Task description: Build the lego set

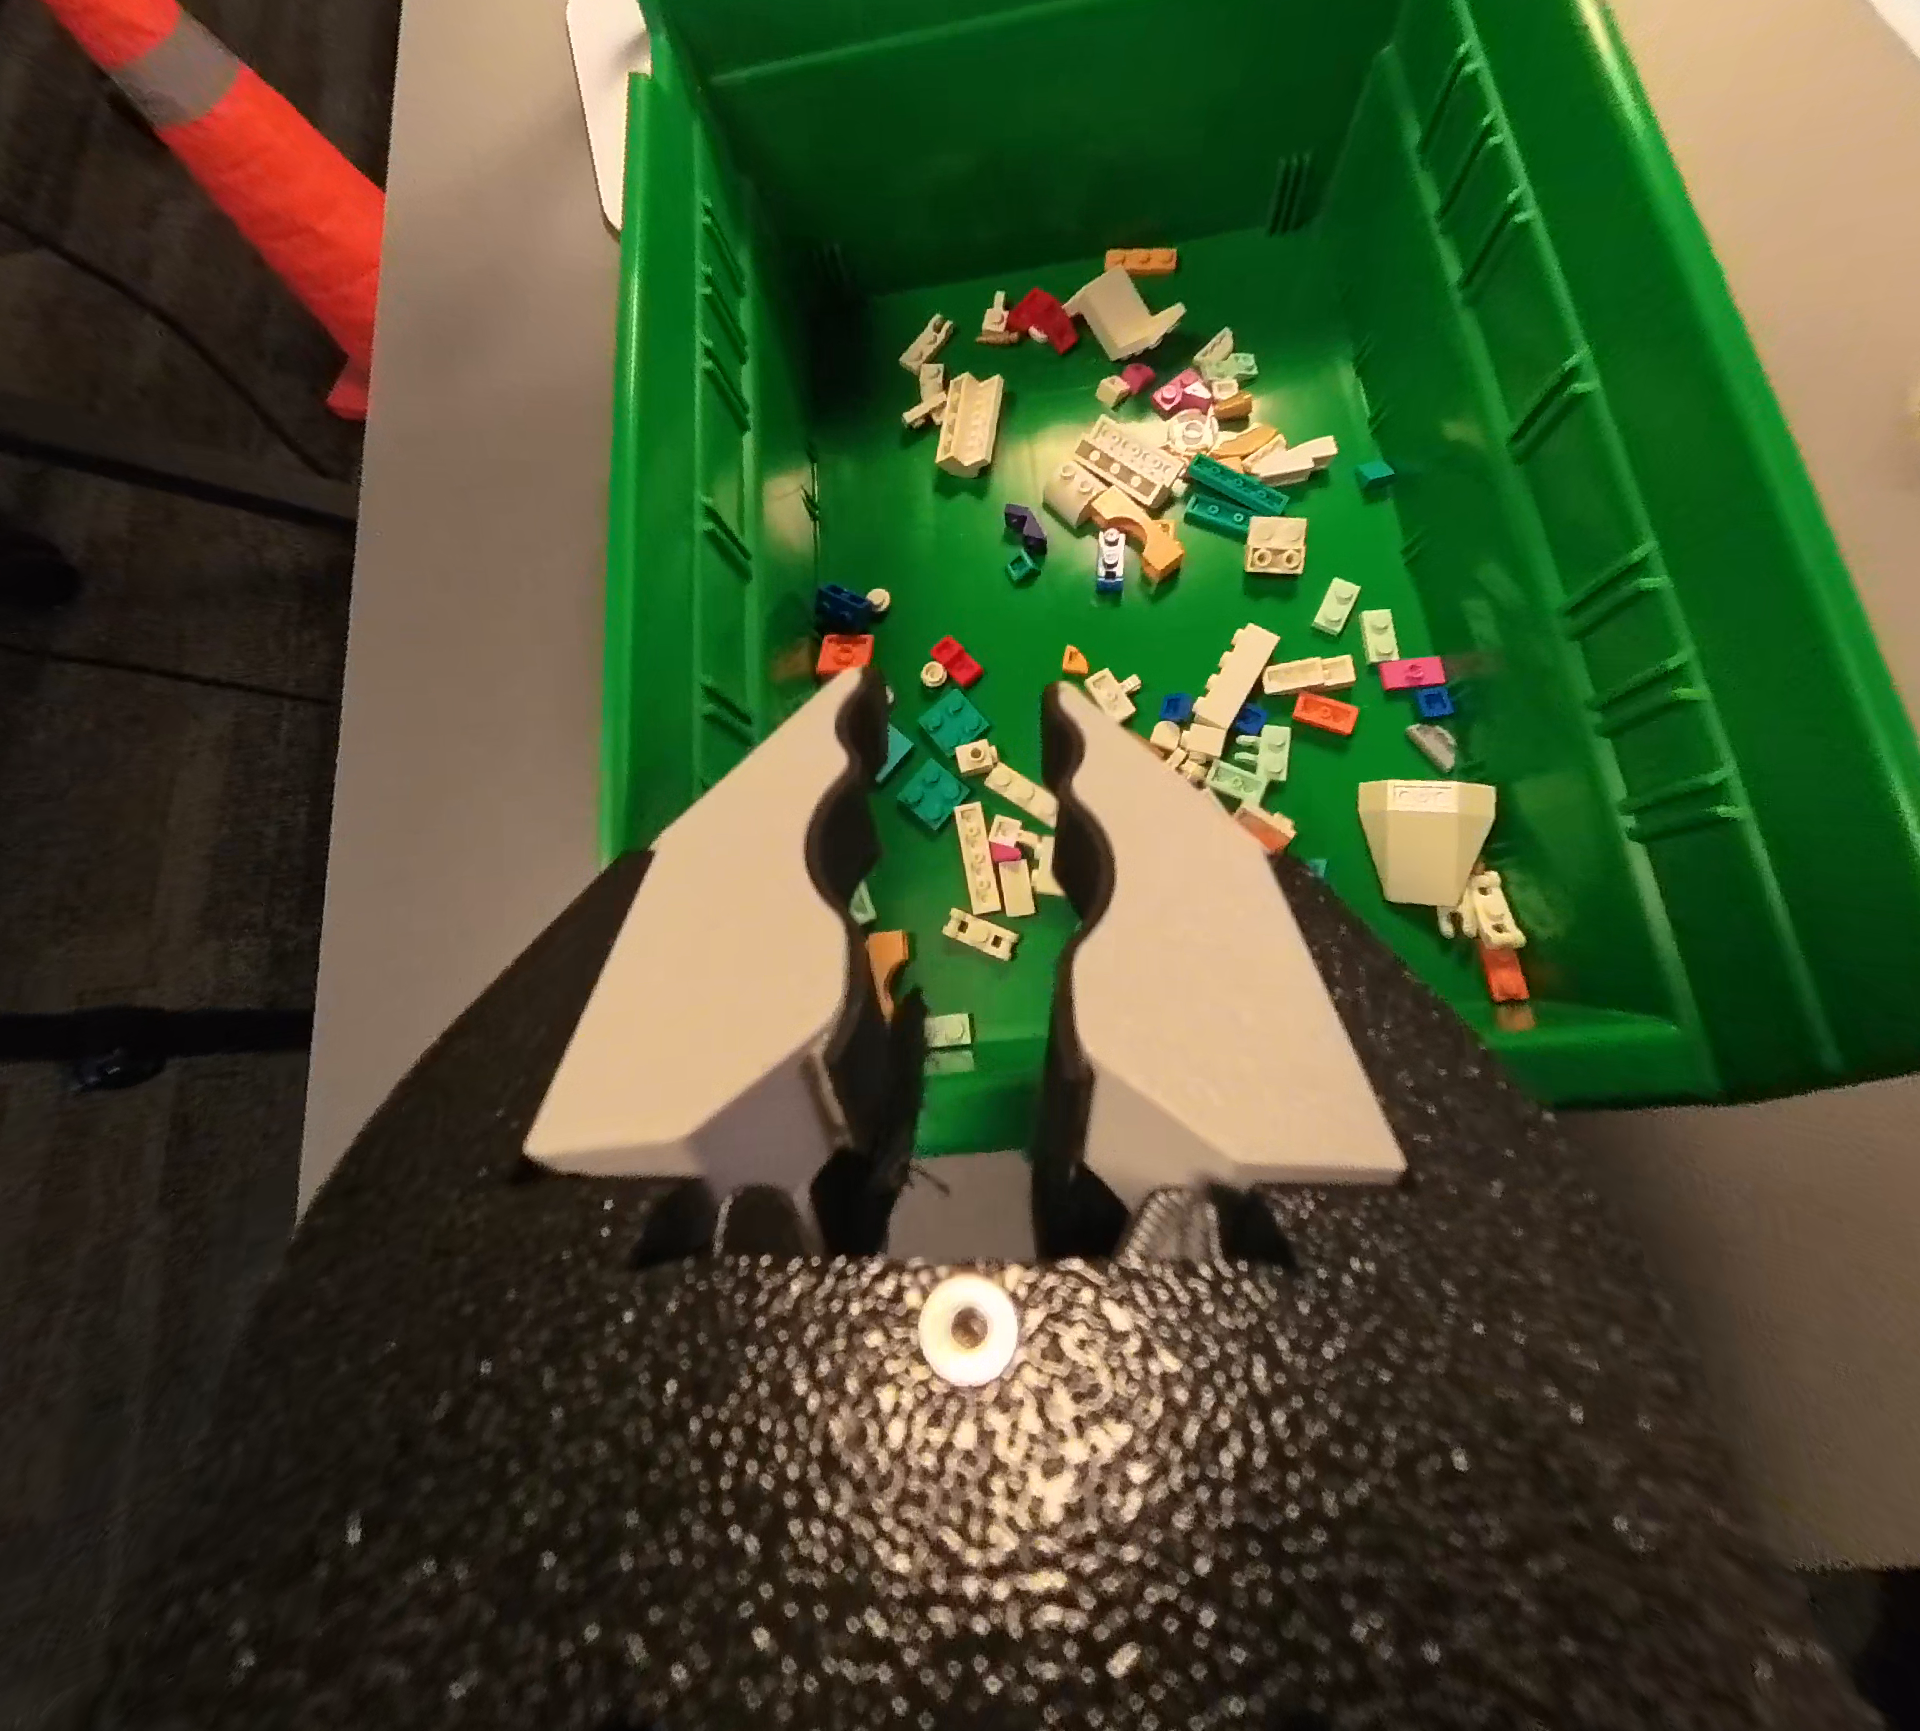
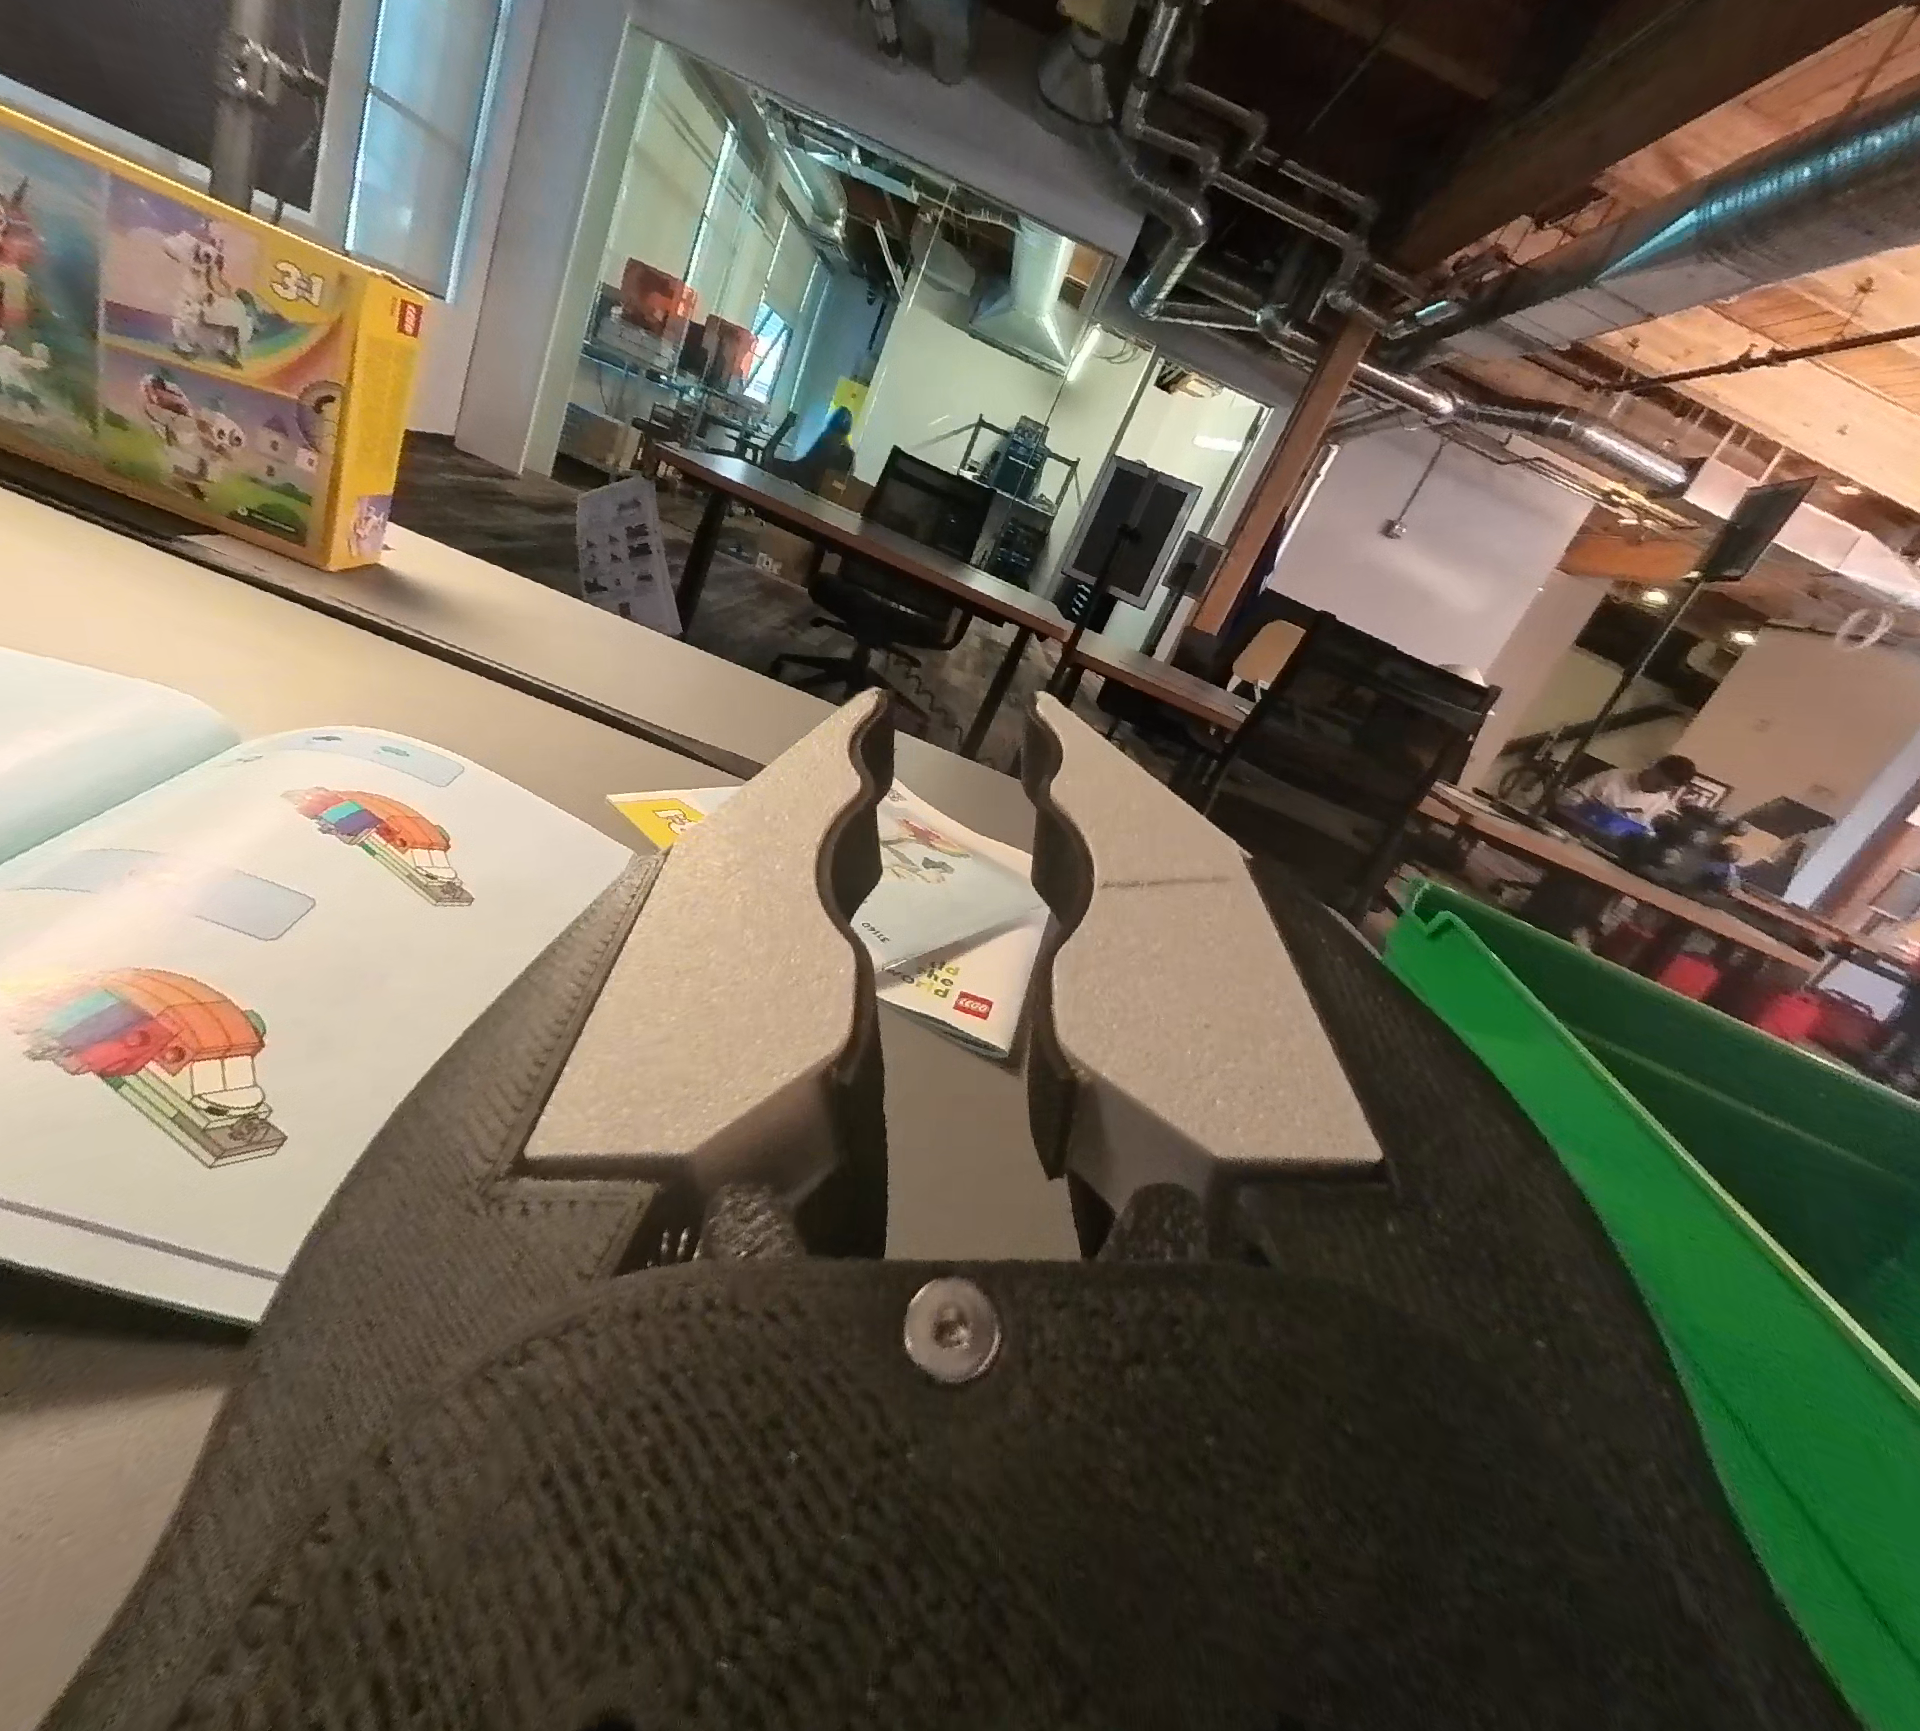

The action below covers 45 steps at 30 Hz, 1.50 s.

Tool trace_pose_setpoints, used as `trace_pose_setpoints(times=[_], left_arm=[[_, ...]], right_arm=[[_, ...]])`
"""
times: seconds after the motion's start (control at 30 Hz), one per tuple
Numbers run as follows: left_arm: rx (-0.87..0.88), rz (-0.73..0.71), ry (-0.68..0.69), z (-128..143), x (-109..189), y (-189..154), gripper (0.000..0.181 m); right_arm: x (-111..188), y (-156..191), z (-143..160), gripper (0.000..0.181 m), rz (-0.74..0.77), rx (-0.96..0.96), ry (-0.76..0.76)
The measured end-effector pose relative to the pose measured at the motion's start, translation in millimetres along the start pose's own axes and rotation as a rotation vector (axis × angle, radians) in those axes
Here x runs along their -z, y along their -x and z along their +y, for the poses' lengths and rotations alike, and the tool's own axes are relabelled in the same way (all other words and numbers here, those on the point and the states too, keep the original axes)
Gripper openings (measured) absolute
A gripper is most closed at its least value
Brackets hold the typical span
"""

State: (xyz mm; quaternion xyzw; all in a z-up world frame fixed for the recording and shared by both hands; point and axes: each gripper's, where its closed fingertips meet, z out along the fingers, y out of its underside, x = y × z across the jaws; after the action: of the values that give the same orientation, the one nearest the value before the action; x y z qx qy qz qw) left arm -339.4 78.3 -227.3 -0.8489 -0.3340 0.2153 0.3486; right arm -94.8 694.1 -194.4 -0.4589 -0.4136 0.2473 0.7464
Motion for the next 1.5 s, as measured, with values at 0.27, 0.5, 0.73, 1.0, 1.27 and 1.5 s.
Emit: trace_pose_setpoints(times=[0.27,0.5,0.73,1.0,1.27,1.5], left_arm=[[-0.036,0.038,-0.002,-8.5,-8.5,-11.2,0.028],[-0.109,0.12,-0.043,-28.5,-24.9,-31.4,0.028],[-0.396,0.129,0.062,-64.8,-102.5,-41.0,0.045],[-0.556,0.106,0.217,-49.4,-160.6,-29.5,0.025],[-0.64,0.075,0.233,-46.6,-174.2,-28.1,0.017],[-0.659,0.077,0.237,-46.2,-175.3,-28.4,0.017]], right_arm=[[-0.4,1.6,0.3,0.022,-0.011,-0.006,-0.001],[-0.8,3.0,0.2,0.021,-0.016,-0.004,0.0],[-2.2,7.9,-1.4,0.021,-0.028,-0.006,-0.006],[1.0,8.7,-6.4,0.02,-0.047,-0.059,-0.036],[1.0,12.8,-7.7,0.019,-0.067,-0.06,-0.043],[0.2,14.2,-6.8,0.019,-0.074,-0.062,-0.04]])
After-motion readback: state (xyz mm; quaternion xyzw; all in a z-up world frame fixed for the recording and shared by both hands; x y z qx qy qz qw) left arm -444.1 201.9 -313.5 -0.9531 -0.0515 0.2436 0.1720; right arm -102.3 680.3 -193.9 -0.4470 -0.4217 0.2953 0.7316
